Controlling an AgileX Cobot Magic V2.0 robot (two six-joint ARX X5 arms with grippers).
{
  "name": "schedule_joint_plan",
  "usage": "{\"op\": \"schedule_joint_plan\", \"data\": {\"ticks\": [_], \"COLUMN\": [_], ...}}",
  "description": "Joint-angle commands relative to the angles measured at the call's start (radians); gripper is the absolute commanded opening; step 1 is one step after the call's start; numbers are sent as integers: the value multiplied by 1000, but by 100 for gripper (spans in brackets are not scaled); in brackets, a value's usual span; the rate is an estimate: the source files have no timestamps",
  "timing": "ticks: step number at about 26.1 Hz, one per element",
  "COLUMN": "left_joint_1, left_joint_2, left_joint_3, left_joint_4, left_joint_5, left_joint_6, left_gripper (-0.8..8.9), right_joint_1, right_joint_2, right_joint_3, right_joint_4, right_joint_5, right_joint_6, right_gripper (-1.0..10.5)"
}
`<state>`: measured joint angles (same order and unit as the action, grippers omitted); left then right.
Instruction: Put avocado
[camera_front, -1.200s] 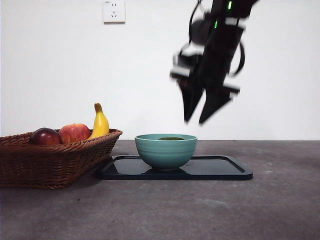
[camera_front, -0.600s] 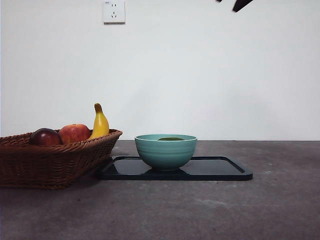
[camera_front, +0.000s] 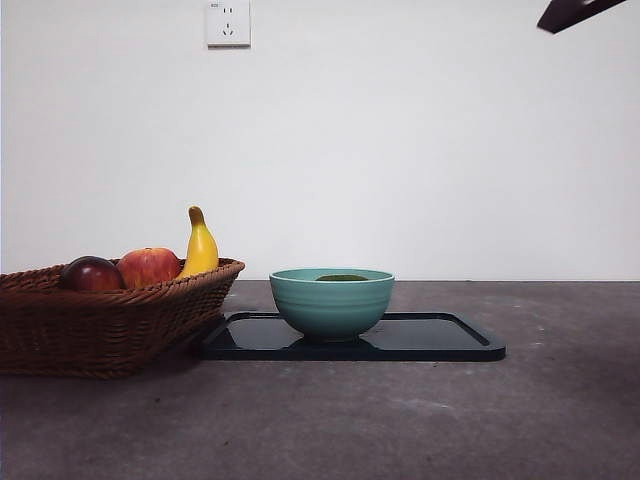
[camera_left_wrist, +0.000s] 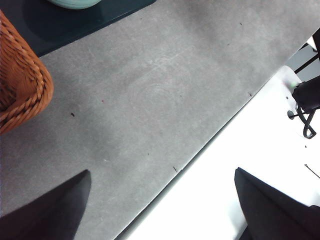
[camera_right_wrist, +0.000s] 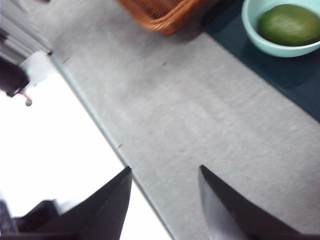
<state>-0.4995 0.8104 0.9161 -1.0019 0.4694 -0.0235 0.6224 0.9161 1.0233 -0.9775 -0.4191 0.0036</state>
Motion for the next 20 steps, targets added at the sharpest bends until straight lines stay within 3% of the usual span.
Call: {"op": "schedule_joint_plan", "data": {"ticks": [1,8,11,12,14,16,20], "left_joint_1": [-5,-6,-6,-5,-5,-5,-5], "left_joint_2": [5,5,5,5,5,5,5], "left_joint_3": [8,8,8,8,8,8,8], "left_joint_4": [8,8,8,8,8,8,8], "left_joint_5": [2,2,2,2,2,2,2], "left_joint_6": [12,12,12,12,12,12,12], "left_gripper": [459,446,313,245,112,0,8], "right_joint_1": [13,15,15,15,17,17,17], "right_joint_2": [3,3,3,3,3,3,3], "right_joint_3": [2,2,2,2,2,2,2], "right_joint_4": [16,35,37,35,34,34,39], "right_joint_5": [-2,-2,-2,-3,-2,-3,0], "right_joint_6": [7,7,7,7,6,7,15], "right_gripper": [214,214,212,175,-8,13,12]}}
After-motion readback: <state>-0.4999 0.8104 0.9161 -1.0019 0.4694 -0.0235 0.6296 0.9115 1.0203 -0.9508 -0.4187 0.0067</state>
